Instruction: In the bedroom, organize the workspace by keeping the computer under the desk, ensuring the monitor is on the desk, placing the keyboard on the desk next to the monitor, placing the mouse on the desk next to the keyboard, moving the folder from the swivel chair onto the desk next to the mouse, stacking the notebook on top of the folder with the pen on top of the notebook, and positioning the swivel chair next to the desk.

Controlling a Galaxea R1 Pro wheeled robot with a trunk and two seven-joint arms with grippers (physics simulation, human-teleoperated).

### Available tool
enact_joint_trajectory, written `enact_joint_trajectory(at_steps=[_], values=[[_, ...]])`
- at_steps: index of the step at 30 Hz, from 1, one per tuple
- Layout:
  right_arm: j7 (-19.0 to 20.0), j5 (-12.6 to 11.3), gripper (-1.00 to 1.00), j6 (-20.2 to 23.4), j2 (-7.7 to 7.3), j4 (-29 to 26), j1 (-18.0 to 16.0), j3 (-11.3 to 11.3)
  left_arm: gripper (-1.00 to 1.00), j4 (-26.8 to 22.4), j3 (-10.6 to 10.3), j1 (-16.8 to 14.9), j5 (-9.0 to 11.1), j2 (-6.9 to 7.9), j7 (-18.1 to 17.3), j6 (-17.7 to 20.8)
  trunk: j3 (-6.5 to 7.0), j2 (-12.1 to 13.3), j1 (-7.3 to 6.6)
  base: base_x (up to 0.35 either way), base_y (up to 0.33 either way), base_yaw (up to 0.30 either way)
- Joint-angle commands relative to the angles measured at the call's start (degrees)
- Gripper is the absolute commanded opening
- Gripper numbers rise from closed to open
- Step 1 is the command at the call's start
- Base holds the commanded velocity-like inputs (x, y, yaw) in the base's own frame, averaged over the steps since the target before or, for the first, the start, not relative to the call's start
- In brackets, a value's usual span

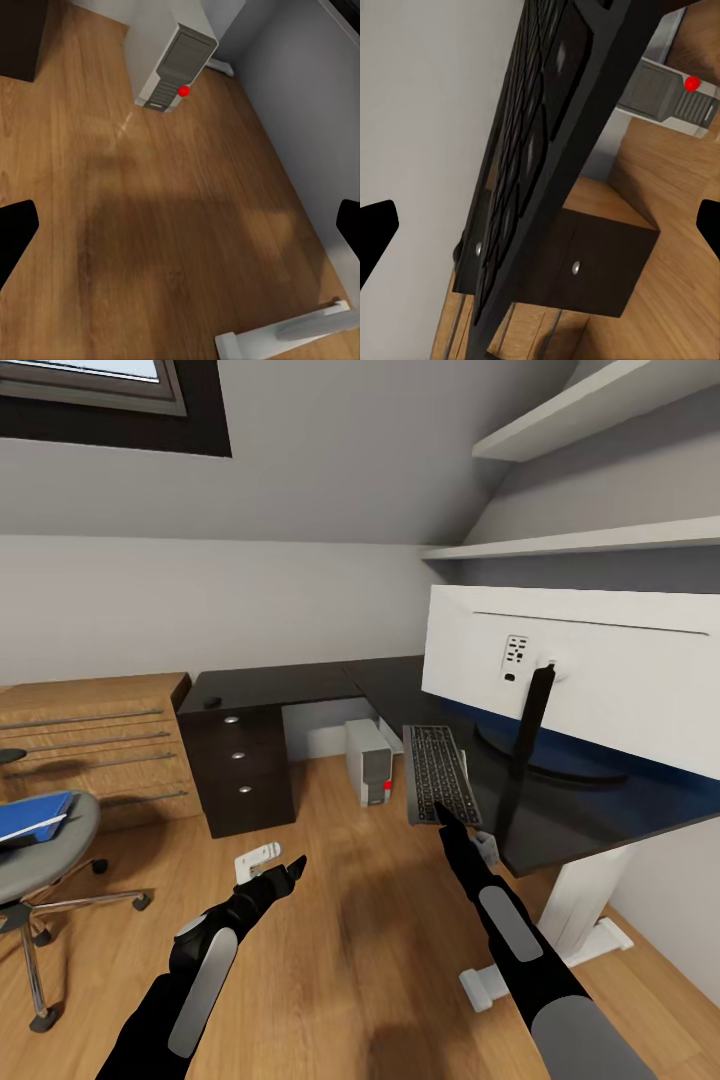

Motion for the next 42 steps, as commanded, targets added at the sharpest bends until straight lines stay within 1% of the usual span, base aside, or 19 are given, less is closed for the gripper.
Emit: enact_joint_trajectory(at_steps=[1,10,34,35,42], values=[[0.2,-0.6,1.0,0.06,-0.02,0.01,-0.03,0.03,1.0,-0.09,-0.06,-0.03,0.61,0.01,0.52,0.21,-0.06,-0.03,-0.01,0.005,0.0,0.0],[0.22,-0.59,1.0,0.03,-0.04,0.07,-0.03,0.03,1.0,-0.08,-0.07,-0.03,0.61,0.01,0.45,0.21,-0.06,-0.03,-0.01,0.086,0.0,0.0],[0.17,-0.45,1.0,-0.06,-0.05,-0.01,-0.03,0.03,1.0,-0.06,-0.09,-0.03,0.61,0.01,0.44,0.25,-0.06,-0.03,-0.01,0.003,0.0,0.0],[0.15,-0.44,-1.0,-0.06,-0.05,-0.01,-0.03,0.03,1.0,-0.07,-0.09,-0.03,0.61,0.01,0.44,0.25,-0.06,-0.03,-0.01,0.0,0.0,0.0],[0.11,-0.34,-1.0,-0.19,-0.05,-0.01,-0.02,0.04,1.0,0.0,-0.08,-0.03,0.61,0.01,0.44,0.24,-0.06,-0.03,-0.01,0.0,0.0,0.0]])
